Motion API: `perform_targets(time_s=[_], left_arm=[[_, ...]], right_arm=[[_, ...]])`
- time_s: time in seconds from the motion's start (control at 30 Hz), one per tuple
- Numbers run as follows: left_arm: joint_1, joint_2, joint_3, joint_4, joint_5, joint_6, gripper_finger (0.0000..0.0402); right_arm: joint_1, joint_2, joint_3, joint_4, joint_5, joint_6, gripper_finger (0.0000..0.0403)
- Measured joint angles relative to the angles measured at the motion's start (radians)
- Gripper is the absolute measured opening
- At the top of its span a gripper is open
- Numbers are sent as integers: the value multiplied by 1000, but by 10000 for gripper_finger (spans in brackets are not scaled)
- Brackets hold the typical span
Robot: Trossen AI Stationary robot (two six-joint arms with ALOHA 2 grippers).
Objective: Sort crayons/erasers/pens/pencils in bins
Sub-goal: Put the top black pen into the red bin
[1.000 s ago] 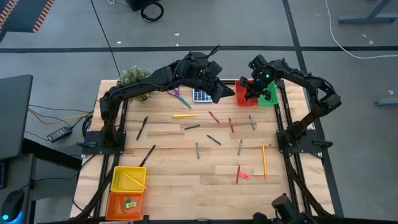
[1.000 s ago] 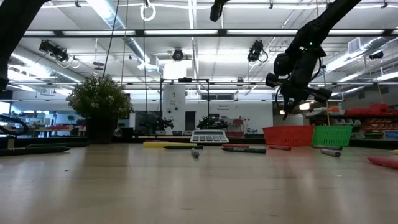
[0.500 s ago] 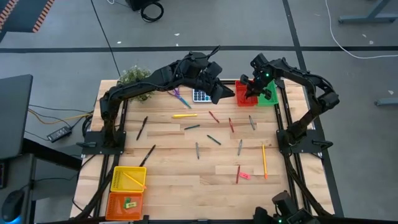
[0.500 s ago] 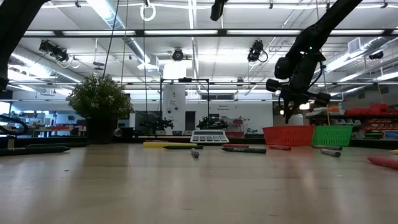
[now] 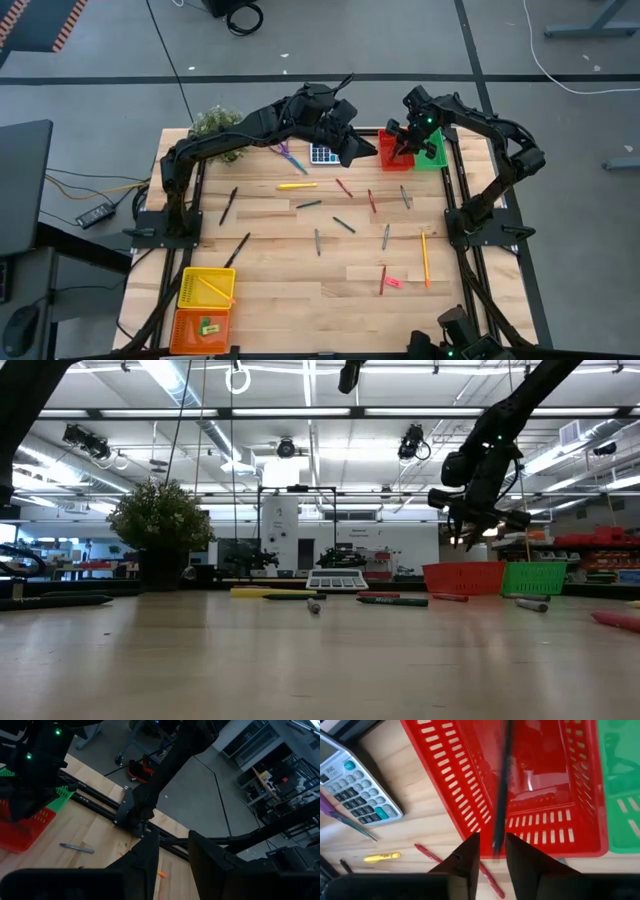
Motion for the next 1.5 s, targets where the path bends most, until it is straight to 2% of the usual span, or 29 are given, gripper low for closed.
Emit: perform_targets(time_s=[0.23, 0.63, 0.8, 1.0, 1.1, 1.23, 1.4, 1.5], left_arm=[[0, 0, 0, -16, 0, 6, 110], [2, 1, 0, -58, 25, 8, 110], [3, 1, 0, -117, 32, 28, 110], [3, 1, 0, -158, 30, 30, 110], [3, 1, 0, -176, -5, 29, 110], [6, 9, 2, -287, -124, -23, 110], [9, 11, 2, -521, -247, -13, 110], [15, 11, 2, -721, -285, -16, 110]], right_arm=[[0, 0, 0, 26, 0, -19, 128], [36, -46, 2, 38, -1, -183, 127], [73, -116, 2, 57, 3, -224, 127], [113, -265, 2, 97, 3, -341, 127], [130, -341, 2, 105, 3, -409, 126], [168, -423, 2, 100, -3, -436, 125], [220, -507, 2, 96, -25, -447, 125], [248, -546, 3, 96, -39, -470, 125]])
